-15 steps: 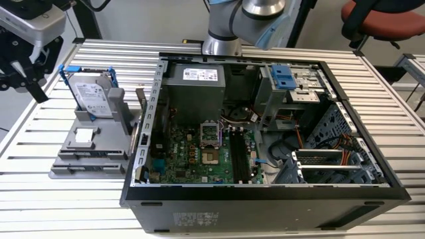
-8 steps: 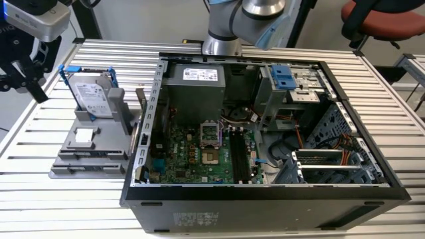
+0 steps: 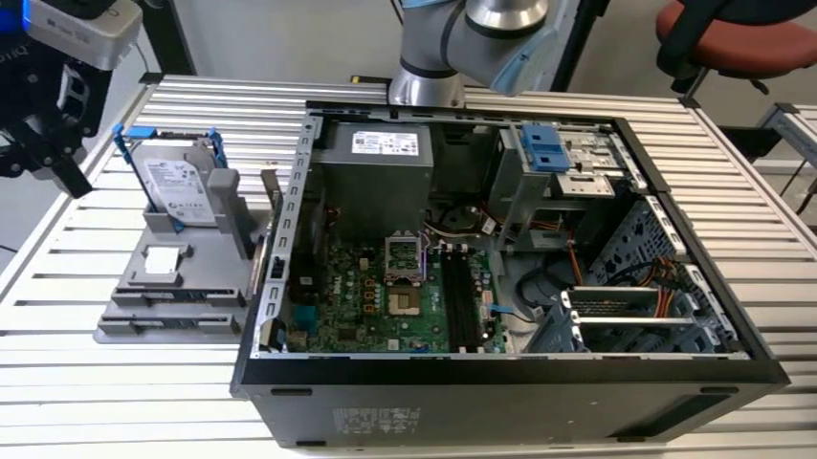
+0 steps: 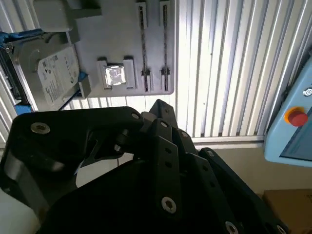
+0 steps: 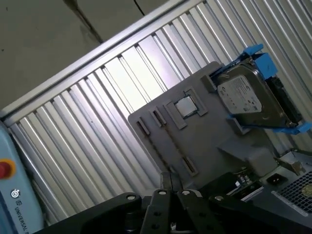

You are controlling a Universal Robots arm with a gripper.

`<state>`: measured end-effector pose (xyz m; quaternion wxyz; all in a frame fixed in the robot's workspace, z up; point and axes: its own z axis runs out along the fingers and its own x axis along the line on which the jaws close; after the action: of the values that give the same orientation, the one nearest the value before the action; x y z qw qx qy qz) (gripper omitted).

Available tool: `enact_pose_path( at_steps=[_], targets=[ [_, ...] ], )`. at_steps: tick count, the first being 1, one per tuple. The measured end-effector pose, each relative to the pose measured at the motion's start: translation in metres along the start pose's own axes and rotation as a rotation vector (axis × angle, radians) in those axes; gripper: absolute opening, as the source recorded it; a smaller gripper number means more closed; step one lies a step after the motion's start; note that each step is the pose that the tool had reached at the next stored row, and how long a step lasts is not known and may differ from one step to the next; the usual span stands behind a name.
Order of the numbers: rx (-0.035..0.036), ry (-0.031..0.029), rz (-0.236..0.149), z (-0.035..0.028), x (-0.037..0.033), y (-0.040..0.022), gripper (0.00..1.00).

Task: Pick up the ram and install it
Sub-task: 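Pick up the ram and move it above insertion slot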

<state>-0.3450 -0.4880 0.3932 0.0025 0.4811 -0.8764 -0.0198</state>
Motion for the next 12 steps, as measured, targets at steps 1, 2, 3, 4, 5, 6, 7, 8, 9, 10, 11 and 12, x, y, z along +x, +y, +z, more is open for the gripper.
enact_pose_path(
  at_steps=[1, 2, 3, 4, 5, 6, 7, 8, 9, 10, 11, 12],
  targets=[
    [-0.0002, 0.0005, -0.016, 0.0000, 0.0000, 0.0000, 0.00],
    [-0.0005, 0.0012, -0.035, 0.0000, 0.0000, 0.0000, 0.00],
    [-0.0007, 0.0018, -0.052, 0.0000, 0.0000, 0.0000, 0.00],
    [-0.0009, 0.0025, -0.070, 0.0000, 0.0000, 0.0000, 0.00],
    [-0.0012, 0.0032, -0.087, 0.0000, 0.0000, 0.0000, 0.00],
    [-0.0015, 0.0039, -0.106, 0.0000, 0.0000, 0.0000, 0.00],
    [-0.0018, 0.0045, -0.123, 0.0000, 0.0000, 0.0000, 0.00],
    [-0.0020, 0.0052, -0.141, 0.0000, 0.0000, 0.0000, 0.00],
    [-0.0023, 0.0059, -0.160, 0.0000, 0.0000, 0.0000, 0.00],
    [-0.0025, 0.0066, -0.178, 0.0000, 0.0000, 0.0000, 0.00],
    [-0.0027, 0.0074, -0.196, 0.0000, 0.0000, 0.0000, 0.00],
    [-0.0030, 0.0081, -0.214, 0.0000, 0.0000, -0.0001, 0.00]
  ],
)
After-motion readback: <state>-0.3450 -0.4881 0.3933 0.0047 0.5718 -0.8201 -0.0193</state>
